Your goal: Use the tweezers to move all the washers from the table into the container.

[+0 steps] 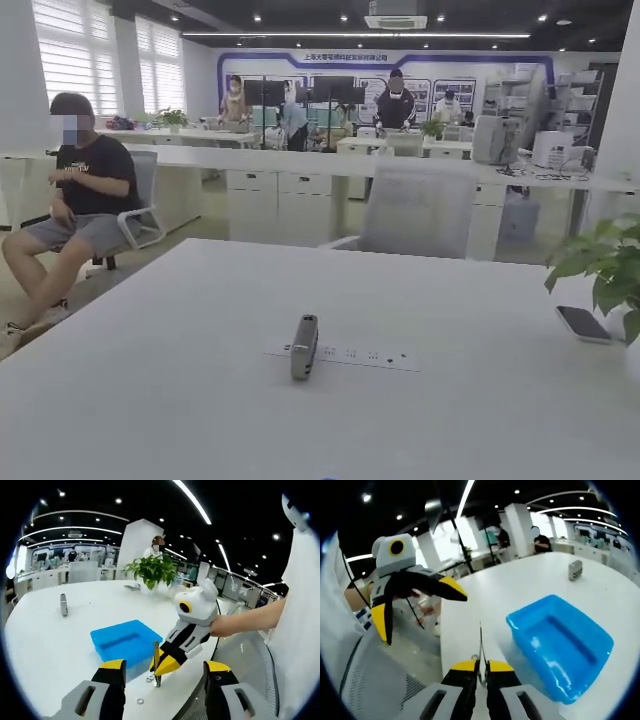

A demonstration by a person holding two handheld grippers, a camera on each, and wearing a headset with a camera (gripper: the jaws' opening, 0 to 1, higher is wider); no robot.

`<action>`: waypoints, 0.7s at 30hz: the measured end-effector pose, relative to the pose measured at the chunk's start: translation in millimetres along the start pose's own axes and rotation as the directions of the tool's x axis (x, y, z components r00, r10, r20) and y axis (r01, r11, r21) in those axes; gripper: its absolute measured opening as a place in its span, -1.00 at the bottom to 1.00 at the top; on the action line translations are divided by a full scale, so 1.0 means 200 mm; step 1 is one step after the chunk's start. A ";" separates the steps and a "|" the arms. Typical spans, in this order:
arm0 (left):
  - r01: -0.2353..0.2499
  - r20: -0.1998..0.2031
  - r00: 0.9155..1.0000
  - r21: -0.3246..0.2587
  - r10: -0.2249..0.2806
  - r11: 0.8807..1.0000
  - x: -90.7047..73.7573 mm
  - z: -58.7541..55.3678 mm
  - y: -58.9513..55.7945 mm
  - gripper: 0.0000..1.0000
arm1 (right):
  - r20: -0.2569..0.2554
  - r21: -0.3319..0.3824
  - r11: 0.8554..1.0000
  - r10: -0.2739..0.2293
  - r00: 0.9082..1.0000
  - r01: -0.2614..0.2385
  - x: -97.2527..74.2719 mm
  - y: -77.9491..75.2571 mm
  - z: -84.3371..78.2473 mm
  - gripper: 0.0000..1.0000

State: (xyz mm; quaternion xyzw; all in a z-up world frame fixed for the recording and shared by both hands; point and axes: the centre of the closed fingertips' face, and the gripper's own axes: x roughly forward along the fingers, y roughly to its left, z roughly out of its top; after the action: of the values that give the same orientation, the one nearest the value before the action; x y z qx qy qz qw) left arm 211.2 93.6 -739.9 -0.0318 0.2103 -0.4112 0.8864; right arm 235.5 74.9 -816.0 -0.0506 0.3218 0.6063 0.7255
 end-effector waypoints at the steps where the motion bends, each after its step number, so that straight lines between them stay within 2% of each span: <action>1: -0.018 0.018 1.000 -0.004 0.018 1.000 -0.01 0.00 0.00 0.38 | 0.012 0.011 1.000 0.002 1.000 -0.002 -0.01 0.00 0.01 -0.95; 3: -0.079 0.063 0.995 -0.022 0.081 0.997 -0.04 0.01 0.03 0.50 | 0.051 0.053 0.999 0.007 0.999 -0.010 -0.03 0.02 0.04 -0.95; 4: -0.118 0.095 0.988 -0.036 0.121 0.992 -0.06 0.02 0.04 0.54 | 0.068 0.076 0.997 0.010 0.998 -0.015 -0.04 0.03 0.06 -0.95; 5: -0.131 0.114 0.984 -0.042 0.135 0.991 -0.06 0.02 0.06 0.62 | 0.075 0.088 0.996 0.011 0.997 -0.018 -0.05 0.03 0.07 -0.95; 8: -0.207 0.169 0.963 -0.042 0.211 0.977 -0.09 0.06 0.10 0.90 | 0.094 0.102 0.995 0.011 0.996 -0.020 -0.08 0.04 0.09 -0.95; 10: -0.239 0.199 0.949 -0.039 0.242 0.970 -0.10 0.08 0.12 0.97 | 0.101 0.103 0.994 0.008 0.995 -0.019 -0.10 0.05 0.10 -0.95; 12: -0.261 0.283 0.924 -0.020 0.256 0.965 -0.11 0.15 0.12 0.97 | 0.105 0.101 0.995 0.003 0.994 -0.014 -0.12 0.06 0.12 -0.95; 13: -0.262 0.304 0.918 -0.019 0.255 0.965 -0.12 0.16 0.12 0.97 | 0.105 0.099 0.995 -0.006 0.994 -0.004 -0.14 0.06 0.13 -0.95; 14: -0.259 0.318 0.915 -0.015 0.250 0.966 -0.11 0.17 0.11 0.97 | 0.107 0.097 0.995 -0.014 0.994 0.003 -0.16 0.05 0.13 -0.95; 17: -0.257 0.327 0.915 0.018 0.238 0.966 -0.09 0.17 0.09 0.97 | 0.109 0.066 0.997 -0.042 0.993 0.035 -0.21 0.04 0.17 -0.95; 19: -0.244 0.318 0.923 0.046 0.217 0.969 -0.07 0.16 0.07 0.97 | 0.111 0.047 0.997 -0.061 0.992 0.056 -0.25 0.01 0.19 -0.95; 20: -0.232 0.306 0.931 0.073 0.200 0.970 -0.05 0.15 0.04 0.97 | 0.122 0.015 0.997 -0.083 0.989 0.082 -0.27 -0.02 0.22 -0.95; 21: -0.229 0.299 0.934 0.089 0.193 0.969 -0.05 0.15 0.03 0.97 | 0.125 -0.005 0.995 -0.095 0.988 0.096 -0.29 -0.03 0.23 -0.94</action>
State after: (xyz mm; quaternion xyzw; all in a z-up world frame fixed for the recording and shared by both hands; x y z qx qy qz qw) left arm 222.5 101.5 -711.2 -0.0140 0.0556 -0.3165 0.9469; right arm 255.8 46.3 -751.0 -0.0321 0.2698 0.5746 0.7720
